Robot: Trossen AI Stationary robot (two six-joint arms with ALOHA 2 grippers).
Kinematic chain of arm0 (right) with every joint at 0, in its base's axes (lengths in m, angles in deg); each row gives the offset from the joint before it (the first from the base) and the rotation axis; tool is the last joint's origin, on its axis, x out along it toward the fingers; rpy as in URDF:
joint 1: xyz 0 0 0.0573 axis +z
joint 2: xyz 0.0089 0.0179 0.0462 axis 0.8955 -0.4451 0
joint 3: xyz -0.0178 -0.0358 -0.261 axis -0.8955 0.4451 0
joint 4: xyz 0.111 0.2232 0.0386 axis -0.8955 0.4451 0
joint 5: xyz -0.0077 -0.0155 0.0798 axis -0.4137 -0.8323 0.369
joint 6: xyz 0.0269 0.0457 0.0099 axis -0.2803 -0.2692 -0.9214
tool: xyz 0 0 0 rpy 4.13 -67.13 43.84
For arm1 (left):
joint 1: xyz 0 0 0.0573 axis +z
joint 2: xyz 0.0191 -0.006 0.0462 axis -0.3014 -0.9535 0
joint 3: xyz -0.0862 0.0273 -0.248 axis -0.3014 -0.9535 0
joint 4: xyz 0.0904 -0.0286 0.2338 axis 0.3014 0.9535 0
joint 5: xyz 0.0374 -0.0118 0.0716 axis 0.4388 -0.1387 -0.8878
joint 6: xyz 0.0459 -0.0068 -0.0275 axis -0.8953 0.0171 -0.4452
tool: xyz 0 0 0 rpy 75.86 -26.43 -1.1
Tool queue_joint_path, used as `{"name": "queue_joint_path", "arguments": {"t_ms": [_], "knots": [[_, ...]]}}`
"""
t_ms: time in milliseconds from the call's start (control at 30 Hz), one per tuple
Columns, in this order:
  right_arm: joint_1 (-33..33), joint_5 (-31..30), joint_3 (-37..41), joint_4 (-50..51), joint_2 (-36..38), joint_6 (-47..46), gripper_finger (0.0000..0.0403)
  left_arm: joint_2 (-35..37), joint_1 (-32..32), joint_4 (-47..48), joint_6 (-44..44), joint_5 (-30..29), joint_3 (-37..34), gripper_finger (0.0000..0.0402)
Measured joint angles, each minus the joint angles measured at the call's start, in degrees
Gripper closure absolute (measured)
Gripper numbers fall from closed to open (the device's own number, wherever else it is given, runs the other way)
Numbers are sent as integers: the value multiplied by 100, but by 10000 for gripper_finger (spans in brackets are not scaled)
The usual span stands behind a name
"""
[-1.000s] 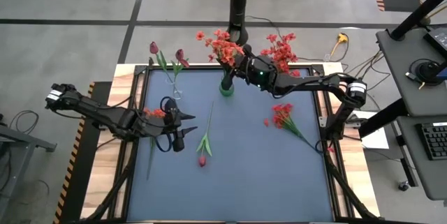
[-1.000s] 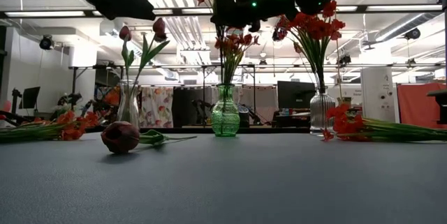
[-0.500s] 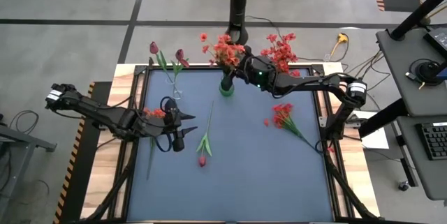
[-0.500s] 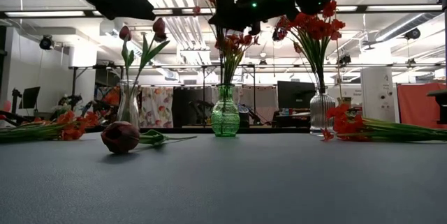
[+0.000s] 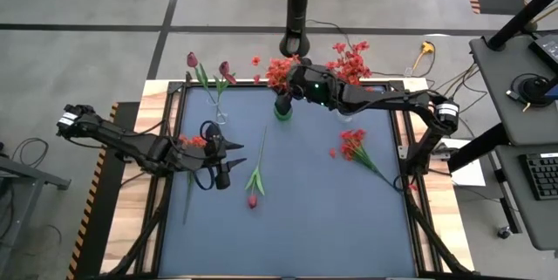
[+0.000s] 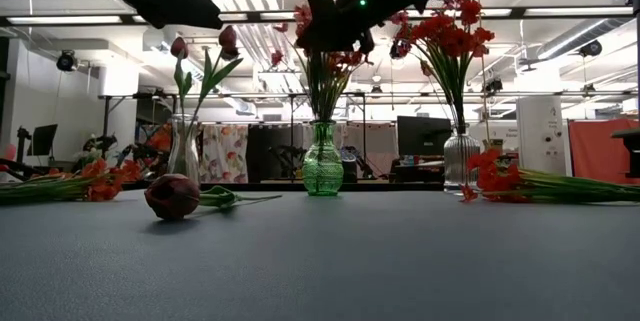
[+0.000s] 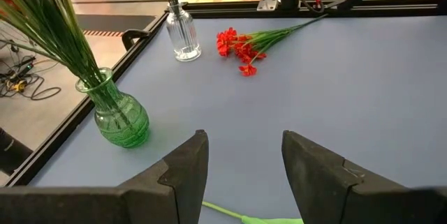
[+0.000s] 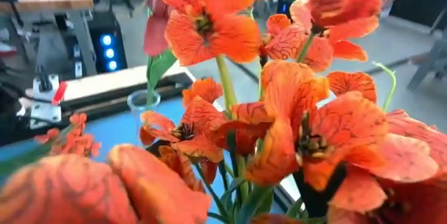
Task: Sort flowers into vase by color
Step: Put the right orange flowers into the green vase, then put the red tulip into the left transparent vase
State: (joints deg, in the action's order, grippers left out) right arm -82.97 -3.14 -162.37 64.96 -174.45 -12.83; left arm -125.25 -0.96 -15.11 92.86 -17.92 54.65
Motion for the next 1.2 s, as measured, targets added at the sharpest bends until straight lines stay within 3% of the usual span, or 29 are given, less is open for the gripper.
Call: {"name": "queue_joint_path", "arguments": {"t_ms": [233, 467, 967, 1200], "knots": [[0, 13, -676, 1470, 5, -291, 154, 0, 0, 0, 0, 0, 0, 235], [0, 12, -1194, 2374, 7, -424, 155, 0, 0, 0, 2, 0, 0, 235], [26, 7, -2273, 3632, 11, -444, 155, 0, 0, 127, 87, 0, 0, 235], [81, 10, -2698, 3668, 11, -270, 159, 0, 0, 138, 109, 0, 0, 235]]}}
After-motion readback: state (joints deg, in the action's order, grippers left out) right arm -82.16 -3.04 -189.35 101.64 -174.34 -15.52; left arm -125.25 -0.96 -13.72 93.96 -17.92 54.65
